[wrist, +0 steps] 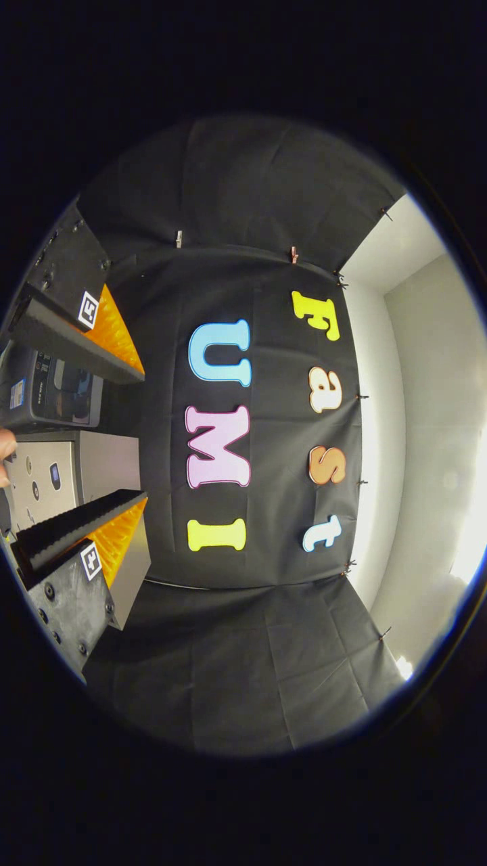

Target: Put the clothes into the washing machine and then close the washing machine lid.

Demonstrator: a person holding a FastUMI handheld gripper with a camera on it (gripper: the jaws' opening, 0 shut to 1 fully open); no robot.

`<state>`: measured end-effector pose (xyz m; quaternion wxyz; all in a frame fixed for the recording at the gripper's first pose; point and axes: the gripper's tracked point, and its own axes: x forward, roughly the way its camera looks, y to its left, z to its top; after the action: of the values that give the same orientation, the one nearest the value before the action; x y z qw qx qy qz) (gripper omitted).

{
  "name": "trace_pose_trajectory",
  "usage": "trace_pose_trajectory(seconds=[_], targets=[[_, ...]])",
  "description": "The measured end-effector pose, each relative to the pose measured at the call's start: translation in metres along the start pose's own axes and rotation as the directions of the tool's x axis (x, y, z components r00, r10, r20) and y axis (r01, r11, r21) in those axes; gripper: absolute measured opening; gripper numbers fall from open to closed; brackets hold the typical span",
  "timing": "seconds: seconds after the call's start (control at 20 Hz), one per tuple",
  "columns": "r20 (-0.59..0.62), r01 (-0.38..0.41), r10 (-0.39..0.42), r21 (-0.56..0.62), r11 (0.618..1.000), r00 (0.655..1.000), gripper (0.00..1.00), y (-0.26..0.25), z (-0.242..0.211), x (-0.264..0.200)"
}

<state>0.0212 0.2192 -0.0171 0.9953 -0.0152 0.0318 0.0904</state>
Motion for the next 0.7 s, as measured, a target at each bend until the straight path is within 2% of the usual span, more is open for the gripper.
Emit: trace_pose_trajectory(seconds=[0.35,0.7], targets=[[0.007,-0.003,0.004,-0.045,0.999,1.000,0.98,0.0109,0.0024,-0.0003],[0.005,0.011,-0.011,-0.024,1.000,1.000,0.98,0.0039,0.0025,-0.0014]])
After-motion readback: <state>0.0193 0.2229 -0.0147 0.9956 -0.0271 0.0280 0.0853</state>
